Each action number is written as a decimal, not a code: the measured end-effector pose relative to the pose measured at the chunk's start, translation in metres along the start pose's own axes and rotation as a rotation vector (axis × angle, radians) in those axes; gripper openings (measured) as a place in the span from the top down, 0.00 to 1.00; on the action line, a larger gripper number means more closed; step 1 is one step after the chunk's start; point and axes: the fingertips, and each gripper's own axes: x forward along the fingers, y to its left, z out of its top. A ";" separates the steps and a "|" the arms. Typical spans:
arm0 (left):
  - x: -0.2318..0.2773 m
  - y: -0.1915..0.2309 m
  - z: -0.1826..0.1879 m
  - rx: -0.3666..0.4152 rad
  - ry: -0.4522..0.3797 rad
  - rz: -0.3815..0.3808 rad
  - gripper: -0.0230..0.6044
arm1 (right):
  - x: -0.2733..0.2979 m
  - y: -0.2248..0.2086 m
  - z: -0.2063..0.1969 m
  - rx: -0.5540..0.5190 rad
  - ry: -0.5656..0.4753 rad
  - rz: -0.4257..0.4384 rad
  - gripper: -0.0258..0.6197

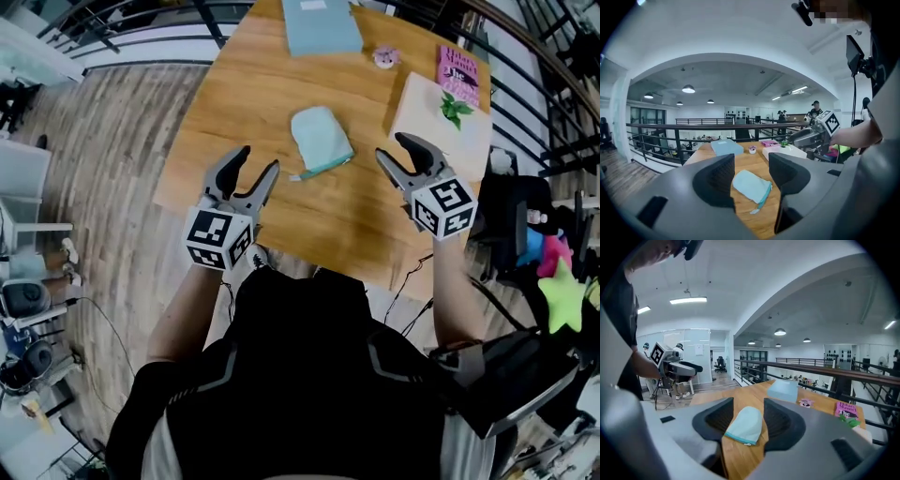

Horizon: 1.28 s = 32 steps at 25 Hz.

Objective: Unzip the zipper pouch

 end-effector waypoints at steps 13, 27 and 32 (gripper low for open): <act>0.011 -0.022 -0.088 -0.110 0.161 0.050 0.57 | 0.081 -0.014 -0.128 -0.102 0.239 0.235 0.69; 0.014 -0.027 -0.131 -0.125 0.258 0.061 0.57 | 0.139 -0.014 -0.206 -0.395 0.442 0.446 0.72; 0.014 -0.028 -0.138 -0.125 0.277 0.058 0.57 | 0.145 -0.009 -0.212 -0.482 0.454 0.530 0.73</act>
